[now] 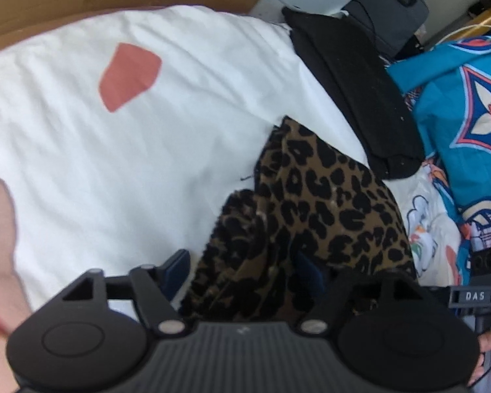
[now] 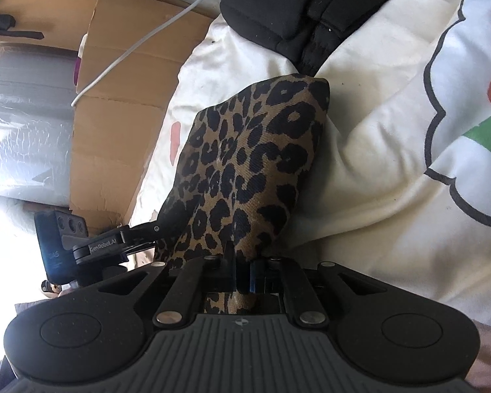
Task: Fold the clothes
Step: 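Lift the trouser bundle with the left tool while the right tool holds its corner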
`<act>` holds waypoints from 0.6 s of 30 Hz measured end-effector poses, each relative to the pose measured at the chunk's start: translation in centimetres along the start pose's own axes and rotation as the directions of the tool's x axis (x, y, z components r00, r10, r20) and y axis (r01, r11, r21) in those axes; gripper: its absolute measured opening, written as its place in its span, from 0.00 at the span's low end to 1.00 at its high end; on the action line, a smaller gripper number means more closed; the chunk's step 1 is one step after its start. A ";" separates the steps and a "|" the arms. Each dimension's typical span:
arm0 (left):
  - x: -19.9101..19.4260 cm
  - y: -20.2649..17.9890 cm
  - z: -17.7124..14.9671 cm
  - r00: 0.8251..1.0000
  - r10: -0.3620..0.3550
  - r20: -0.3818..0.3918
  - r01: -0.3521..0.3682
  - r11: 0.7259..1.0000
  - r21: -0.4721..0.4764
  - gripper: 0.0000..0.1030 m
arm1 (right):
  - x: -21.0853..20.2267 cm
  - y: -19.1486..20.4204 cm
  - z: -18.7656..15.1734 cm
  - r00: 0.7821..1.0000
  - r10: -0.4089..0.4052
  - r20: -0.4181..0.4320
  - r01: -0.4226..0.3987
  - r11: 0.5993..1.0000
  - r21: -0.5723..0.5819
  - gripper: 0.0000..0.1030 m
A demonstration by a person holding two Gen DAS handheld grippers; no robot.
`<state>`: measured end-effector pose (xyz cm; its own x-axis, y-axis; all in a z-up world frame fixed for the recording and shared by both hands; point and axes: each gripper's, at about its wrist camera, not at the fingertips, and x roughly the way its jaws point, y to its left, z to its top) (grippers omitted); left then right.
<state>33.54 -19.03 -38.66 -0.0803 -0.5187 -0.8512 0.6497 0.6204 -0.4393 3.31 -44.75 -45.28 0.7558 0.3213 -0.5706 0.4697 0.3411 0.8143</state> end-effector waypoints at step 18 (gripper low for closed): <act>1.3 0.3 2.5 0.984 -0.121 -0.129 0.126 0.992 0.031 0.76 | 0.1 -1.2 0.2 0.997 0.075 -0.003 -0.075 0.993 0.088 0.35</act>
<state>35.57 -20.98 -39.16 -0.2554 -0.5094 -0.8218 0.6578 0.5313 -0.5338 2.91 -45.34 -46.30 0.7877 0.3487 -0.5078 0.4503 0.2367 0.8610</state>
